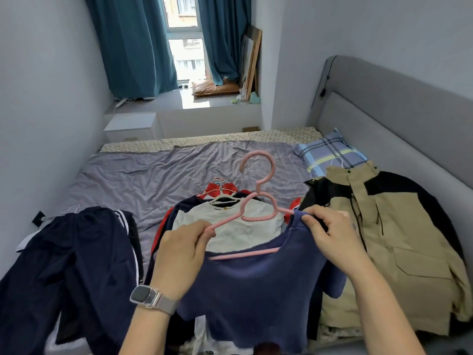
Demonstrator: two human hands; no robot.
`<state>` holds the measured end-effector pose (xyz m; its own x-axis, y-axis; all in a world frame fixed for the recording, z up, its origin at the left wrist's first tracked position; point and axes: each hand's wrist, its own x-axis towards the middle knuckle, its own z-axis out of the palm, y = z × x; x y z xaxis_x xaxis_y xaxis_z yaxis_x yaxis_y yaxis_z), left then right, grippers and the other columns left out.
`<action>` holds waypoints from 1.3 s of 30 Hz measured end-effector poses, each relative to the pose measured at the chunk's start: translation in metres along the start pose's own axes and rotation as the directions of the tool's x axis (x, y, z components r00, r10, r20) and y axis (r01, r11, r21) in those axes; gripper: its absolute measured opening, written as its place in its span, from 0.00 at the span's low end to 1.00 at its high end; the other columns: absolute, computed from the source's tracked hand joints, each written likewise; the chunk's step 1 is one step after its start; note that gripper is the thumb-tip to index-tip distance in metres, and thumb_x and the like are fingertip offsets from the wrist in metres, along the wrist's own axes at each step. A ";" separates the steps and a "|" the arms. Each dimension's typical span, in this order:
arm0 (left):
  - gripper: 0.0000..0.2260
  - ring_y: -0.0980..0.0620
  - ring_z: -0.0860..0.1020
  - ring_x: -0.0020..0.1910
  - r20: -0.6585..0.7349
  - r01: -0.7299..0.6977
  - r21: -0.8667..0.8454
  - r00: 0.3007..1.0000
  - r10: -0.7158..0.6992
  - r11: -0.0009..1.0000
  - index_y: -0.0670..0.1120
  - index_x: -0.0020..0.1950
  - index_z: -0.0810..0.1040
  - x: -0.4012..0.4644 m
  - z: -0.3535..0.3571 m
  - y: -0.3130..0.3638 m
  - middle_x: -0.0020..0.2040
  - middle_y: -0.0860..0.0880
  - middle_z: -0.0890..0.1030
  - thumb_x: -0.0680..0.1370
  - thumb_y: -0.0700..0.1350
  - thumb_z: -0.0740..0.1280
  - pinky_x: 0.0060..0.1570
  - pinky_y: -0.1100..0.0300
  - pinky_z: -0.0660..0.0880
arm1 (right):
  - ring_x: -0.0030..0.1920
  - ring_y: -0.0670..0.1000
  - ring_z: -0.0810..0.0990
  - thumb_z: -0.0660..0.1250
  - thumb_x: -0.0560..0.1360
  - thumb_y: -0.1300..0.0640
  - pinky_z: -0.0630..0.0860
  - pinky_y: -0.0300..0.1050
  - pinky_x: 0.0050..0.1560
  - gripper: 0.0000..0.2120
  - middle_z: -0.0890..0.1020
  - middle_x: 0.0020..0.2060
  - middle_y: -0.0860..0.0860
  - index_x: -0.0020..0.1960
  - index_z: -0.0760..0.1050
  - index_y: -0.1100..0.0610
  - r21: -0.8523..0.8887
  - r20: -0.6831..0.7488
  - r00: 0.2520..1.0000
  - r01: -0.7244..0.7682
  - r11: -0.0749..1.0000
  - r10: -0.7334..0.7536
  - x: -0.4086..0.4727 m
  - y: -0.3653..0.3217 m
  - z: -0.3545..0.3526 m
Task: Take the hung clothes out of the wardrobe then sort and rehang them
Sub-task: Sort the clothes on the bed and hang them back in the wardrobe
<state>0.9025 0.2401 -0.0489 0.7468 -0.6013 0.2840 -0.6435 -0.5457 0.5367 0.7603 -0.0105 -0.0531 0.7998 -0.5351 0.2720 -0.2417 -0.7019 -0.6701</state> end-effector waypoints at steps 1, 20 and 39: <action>0.13 0.54 0.75 0.35 -0.007 -0.002 -0.004 1.000 0.002 1.000 0.56 0.43 0.74 0.003 0.001 -0.001 0.33 0.56 0.76 0.77 0.59 0.52 0.38 0.50 0.72 | 0.45 0.44 0.77 0.57 0.74 0.45 0.71 0.53 0.57 0.09 0.82 0.39 0.39 0.43 0.76 0.37 -0.002 0.001 1.000 0.005 1.000 -0.005 -0.001 0.001 -0.003; 0.10 0.65 0.71 0.49 0.116 -0.105 -0.233 0.984 0.134 0.967 0.51 0.38 0.78 0.037 0.037 0.054 0.44 0.56 0.75 0.77 0.40 0.64 0.46 0.78 0.63 | 0.50 0.43 0.73 0.54 0.78 0.55 0.67 0.37 0.51 0.11 0.77 0.46 0.39 0.52 0.73 0.43 -0.142 -0.076 0.996 -0.057 0.988 0.046 -0.052 0.065 -0.075; 0.07 0.62 0.73 0.41 0.088 -0.203 -0.354 0.964 0.249 0.913 0.51 0.40 0.79 0.085 0.214 0.291 0.36 0.59 0.74 0.76 0.47 0.62 0.43 0.74 0.65 | 0.48 0.52 0.75 0.56 0.74 0.55 0.55 0.39 0.48 0.11 0.80 0.44 0.46 0.46 0.77 0.54 -0.338 -0.331 0.941 -0.182 0.923 0.064 -0.011 0.251 -0.280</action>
<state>0.7427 -0.0943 -0.0388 0.5451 -0.7674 0.3375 -0.6800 -0.1692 0.7134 0.5368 -0.3126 -0.0308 0.5553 -0.7046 0.4418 -0.5543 -0.7096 -0.4350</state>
